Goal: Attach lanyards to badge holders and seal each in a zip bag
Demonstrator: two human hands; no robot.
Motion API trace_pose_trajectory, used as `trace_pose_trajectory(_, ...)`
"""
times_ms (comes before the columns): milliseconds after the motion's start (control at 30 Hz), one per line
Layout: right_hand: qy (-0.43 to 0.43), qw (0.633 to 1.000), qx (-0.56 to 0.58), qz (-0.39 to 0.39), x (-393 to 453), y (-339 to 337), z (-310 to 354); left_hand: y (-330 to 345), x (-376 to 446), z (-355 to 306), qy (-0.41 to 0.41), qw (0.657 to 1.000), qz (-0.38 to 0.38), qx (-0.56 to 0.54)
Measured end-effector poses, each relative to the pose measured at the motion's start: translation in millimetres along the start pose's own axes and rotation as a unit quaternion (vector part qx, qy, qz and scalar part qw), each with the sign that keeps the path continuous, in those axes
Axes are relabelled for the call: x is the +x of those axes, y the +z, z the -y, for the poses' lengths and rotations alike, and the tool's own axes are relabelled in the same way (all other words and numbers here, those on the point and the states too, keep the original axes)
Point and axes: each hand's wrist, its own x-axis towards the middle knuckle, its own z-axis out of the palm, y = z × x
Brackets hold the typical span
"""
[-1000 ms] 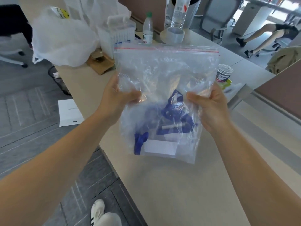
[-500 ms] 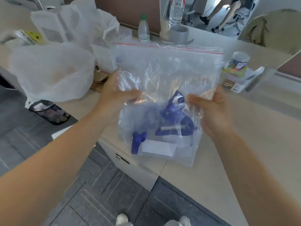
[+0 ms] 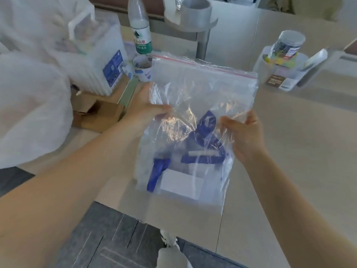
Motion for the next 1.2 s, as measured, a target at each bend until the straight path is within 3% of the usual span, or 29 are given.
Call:
trace_pose_trajectory(267,0.001,0.996,-0.067,-0.057,91.8,6.4,-20.0,17.9,104.0,27.5,-0.015,0.997,0.029,0.064)
trace_pose_trajectory(467,-0.023,0.972,-0.198,-0.122,146.9,6.7,-30.5,34.9,160.0,48.5,-0.036,0.993,0.064,0.094)
trace_pose_trajectory(800,-0.049,0.935,-0.304,-0.177,178.1,-2.5,-47.3,54.2,200.3,75.1,0.006,0.963,0.103,0.250)
trace_pose_trajectory(933,-0.037,0.883,-0.433,-0.177,180.9,-6.3,-51.6,51.1,204.3,81.9,0.043,0.925,0.101,0.363)
trace_pose_trajectory(1067,0.009,0.790,-0.587,-0.174,180.0,-7.5,-52.3,46.3,209.3,87.5,0.056,0.862,0.108,0.492)
trace_pose_trajectory(1133,0.032,0.765,-0.624,-0.156,178.1,-5.8,-51.0,44.8,209.9,89.5,0.053,0.846,0.127,0.515)
trace_pose_trajectory(1200,0.032,0.764,-0.626,-0.153,175.6,-4.5,-47.6,43.2,211.7,88.3,0.047,0.838,0.134,0.527)
